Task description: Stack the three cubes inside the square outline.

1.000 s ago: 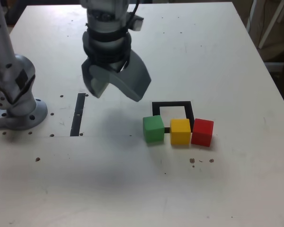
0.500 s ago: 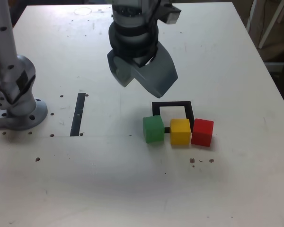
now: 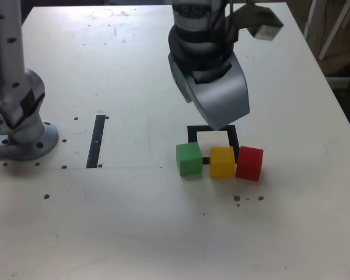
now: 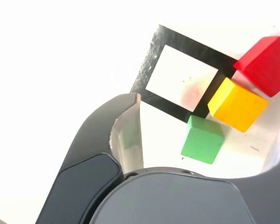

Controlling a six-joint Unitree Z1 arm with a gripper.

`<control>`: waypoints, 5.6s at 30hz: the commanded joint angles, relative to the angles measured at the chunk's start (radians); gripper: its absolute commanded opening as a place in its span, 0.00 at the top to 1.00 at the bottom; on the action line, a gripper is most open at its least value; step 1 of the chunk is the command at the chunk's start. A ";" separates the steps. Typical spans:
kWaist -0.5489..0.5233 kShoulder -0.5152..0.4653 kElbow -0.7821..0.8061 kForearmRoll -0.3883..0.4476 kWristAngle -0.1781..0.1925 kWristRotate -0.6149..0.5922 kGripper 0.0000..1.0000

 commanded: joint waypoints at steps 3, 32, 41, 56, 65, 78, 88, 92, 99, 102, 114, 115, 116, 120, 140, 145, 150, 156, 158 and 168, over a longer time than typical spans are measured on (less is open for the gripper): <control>-0.041 0.060 -0.070 0.039 0.038 0.019 0.01; -0.124 0.331 -0.313 0.066 0.141 0.009 0.03; -0.122 0.403 -0.370 0.074 0.164 -0.006 0.06; -0.103 0.420 -0.391 0.101 0.152 -0.025 0.17; -0.103 0.402 -0.343 0.087 0.111 -0.012 0.17; -0.103 0.413 -0.351 0.064 0.090 -0.001 0.35; -0.100 0.437 -0.383 0.087 0.087 0.011 0.58; -0.100 0.445 -0.389 0.098 0.087 0.012 0.61; -0.100 0.450 -0.398 0.106 0.087 0.010 0.62; -0.100 0.447 -0.404 0.109 0.087 0.005 0.64; -0.069 0.372 -0.489 0.218 0.086 -0.019 0.67; -0.064 0.362 -0.500 0.235 0.086 -0.026 0.67; -0.058 0.352 -0.511 0.253 0.086 -0.035 0.67; -0.025 0.329 -0.550 0.335 0.078 -0.121 0.67; 0.140 0.318 -0.456 0.397 -0.117 -0.557 0.67; 0.170 0.330 -0.417 0.387 -0.124 -0.693 0.67; 0.195 0.344 -0.396 0.387 -0.140 -0.835 0.67; 0.218 0.367 -0.381 0.387 -0.164 -0.980 0.67; 0.219 0.379 -0.380 0.390 -0.166 -1.032 0.67; 0.221 0.406 -0.389 0.419 -0.192 -1.117 0.67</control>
